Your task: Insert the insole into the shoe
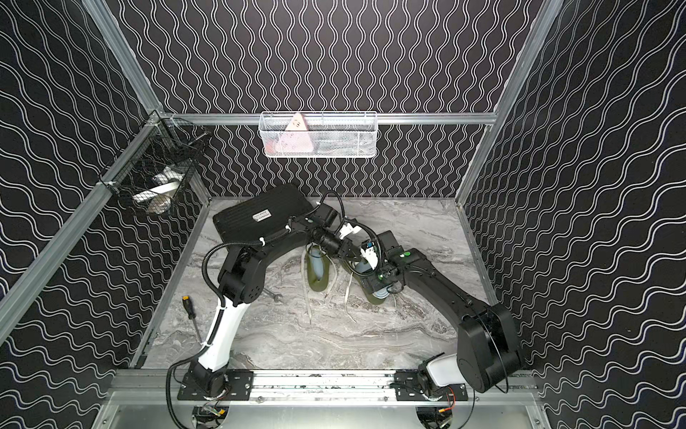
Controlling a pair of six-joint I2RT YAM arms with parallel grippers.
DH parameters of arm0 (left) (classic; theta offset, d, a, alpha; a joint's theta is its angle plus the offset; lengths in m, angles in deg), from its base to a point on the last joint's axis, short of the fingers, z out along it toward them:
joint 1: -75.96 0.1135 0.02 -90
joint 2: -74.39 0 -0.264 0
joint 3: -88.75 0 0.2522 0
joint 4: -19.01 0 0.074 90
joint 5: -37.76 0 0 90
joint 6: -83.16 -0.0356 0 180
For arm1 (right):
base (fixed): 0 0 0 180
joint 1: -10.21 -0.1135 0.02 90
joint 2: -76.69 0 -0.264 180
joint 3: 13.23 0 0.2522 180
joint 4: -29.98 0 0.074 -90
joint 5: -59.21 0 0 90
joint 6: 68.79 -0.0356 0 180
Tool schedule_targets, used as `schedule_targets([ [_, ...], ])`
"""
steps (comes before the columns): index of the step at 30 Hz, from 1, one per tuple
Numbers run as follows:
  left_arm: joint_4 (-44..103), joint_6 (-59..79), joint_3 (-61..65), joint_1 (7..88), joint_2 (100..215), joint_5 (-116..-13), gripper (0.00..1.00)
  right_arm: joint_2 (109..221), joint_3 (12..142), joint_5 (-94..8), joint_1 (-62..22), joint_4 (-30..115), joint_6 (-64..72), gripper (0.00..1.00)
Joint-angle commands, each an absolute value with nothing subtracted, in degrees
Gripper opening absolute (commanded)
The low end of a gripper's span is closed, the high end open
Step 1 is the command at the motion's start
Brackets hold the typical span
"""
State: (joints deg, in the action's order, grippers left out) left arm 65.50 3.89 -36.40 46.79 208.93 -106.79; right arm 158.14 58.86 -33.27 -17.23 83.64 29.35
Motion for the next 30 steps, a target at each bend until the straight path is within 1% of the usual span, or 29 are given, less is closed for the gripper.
schedule_targets([
  [1, 63.6, 4.6, -35.5, 46.9, 208.2, -109.0, 0.00, 158.0, 59.3, -31.4, -18.1, 87.6, 28.8, 0.86],
  [6, 61.7, 6.0, -33.6, 46.9, 207.7, -109.4, 0.00, 157.6, 58.4, -30.9, -18.5, 87.7, 28.2, 0.83],
  [12, 60.5, 6.6, -32.7, 46.9, 207.3, -109.1, 0.00, 158.0, 58.9, -29.6, -18.7, 88.9, 28.1, 0.70],
  [15, 60.9, 6.7, -33.1, 46.9, 207.5, -109.1, 0.00, 157.8, 59.3, -29.5, -18.8, 89.3, 28.1, 0.60],
  [20, 60.3, 7.5, -33.4, 47.0, 207.5, -109.4, 0.00, 157.5, 59.0, -30.0, -18.9, 89.0, 27.9, 0.36],
  [21, 60.0, 7.9, -33.2, 47.0, 207.3, -109.4, 0.00, 157.6, 58.8, -30.0, -18.9, 88.9, 27.7, 0.33],
  [26, 56.2, 10.2, -30.4, 46.9, 205.8, -110.6, 0.00, 158.3, 58.0, -30.4, -18.8, 87.4, 27.3, 0.21],
  [30, 56.8, 10.1, -30.7, 46.9, 206.1, -111.0, 0.00, 158.5, 57.7, -30.5, -18.9, 86.1, 27.5, 0.12],
])
